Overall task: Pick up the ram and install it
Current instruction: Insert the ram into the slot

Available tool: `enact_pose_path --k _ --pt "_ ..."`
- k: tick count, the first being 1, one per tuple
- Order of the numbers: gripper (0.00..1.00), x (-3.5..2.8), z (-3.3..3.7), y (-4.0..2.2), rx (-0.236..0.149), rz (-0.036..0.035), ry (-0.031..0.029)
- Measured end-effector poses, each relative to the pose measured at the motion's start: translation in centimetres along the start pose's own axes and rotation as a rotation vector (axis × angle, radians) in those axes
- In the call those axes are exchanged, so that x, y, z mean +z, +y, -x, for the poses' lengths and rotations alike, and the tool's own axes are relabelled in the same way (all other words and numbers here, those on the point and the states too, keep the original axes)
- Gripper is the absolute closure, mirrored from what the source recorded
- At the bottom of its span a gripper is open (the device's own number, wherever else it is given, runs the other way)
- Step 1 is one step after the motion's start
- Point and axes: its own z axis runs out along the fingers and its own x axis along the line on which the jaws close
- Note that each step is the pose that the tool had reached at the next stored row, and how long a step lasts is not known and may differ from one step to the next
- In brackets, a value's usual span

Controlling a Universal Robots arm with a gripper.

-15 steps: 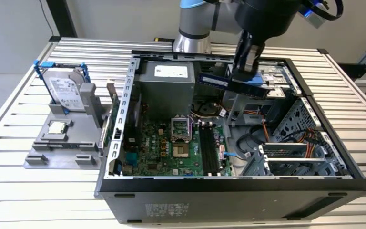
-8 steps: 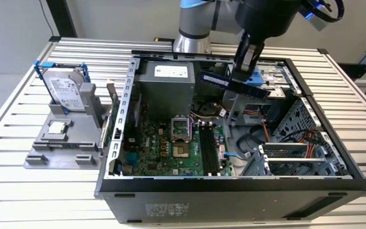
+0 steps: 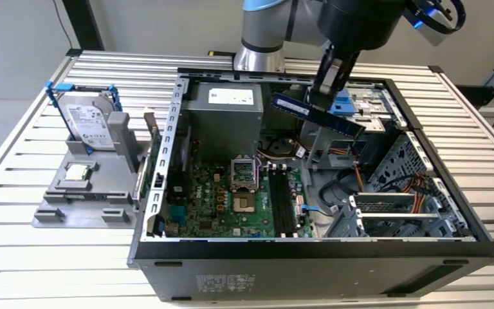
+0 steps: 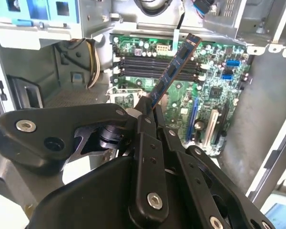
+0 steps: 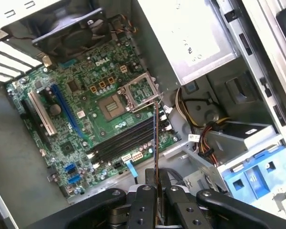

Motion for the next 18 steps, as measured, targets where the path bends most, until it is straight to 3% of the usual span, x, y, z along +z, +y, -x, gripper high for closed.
enact_pose_path --k 18 --pt "1.00 -0.01 0.00 0.00 0.298 -0.0173 -0.0128"
